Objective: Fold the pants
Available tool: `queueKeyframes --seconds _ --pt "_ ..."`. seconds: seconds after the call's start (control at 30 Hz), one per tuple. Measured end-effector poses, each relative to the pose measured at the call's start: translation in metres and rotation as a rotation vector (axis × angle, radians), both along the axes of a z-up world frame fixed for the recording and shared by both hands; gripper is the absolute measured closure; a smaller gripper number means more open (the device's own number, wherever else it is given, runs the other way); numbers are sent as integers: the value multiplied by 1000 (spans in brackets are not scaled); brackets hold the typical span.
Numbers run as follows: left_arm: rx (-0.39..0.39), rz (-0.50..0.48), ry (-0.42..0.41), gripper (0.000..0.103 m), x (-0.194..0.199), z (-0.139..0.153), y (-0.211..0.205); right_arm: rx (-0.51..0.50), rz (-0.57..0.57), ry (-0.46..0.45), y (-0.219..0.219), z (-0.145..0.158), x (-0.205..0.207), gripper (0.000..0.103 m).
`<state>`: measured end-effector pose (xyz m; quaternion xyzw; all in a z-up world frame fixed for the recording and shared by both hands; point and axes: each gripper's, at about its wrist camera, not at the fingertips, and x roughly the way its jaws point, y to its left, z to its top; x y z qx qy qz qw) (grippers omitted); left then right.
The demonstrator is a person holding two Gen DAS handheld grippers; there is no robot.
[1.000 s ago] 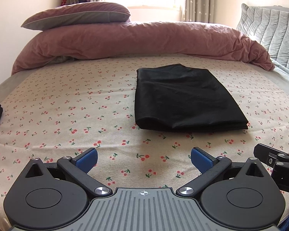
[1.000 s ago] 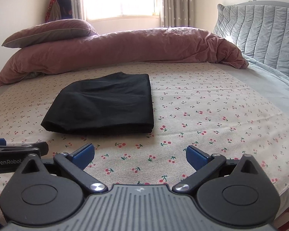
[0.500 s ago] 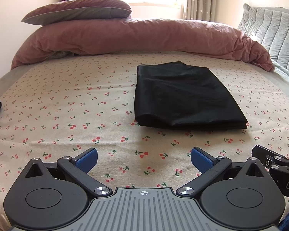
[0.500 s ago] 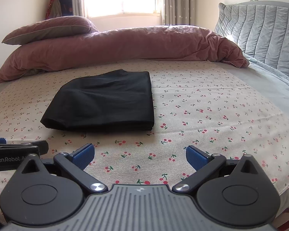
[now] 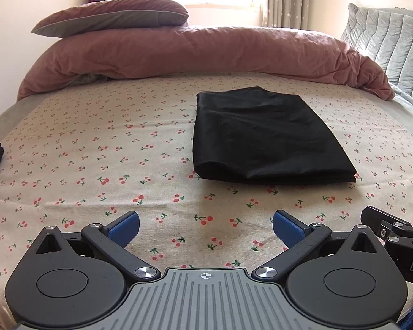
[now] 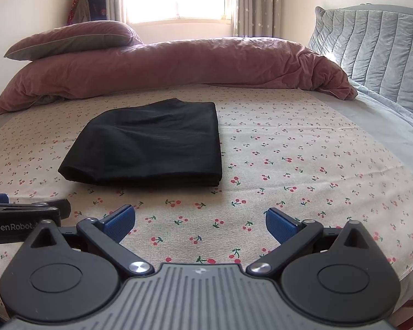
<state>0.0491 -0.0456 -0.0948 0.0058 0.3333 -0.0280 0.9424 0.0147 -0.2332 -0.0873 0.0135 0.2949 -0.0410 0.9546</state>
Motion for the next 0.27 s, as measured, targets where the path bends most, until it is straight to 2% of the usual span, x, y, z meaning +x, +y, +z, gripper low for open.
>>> queueKeyframes --seconds 0.27 --pt "-5 8 5 0 1 -1 2 3 -1 1 -1 0 0 7"
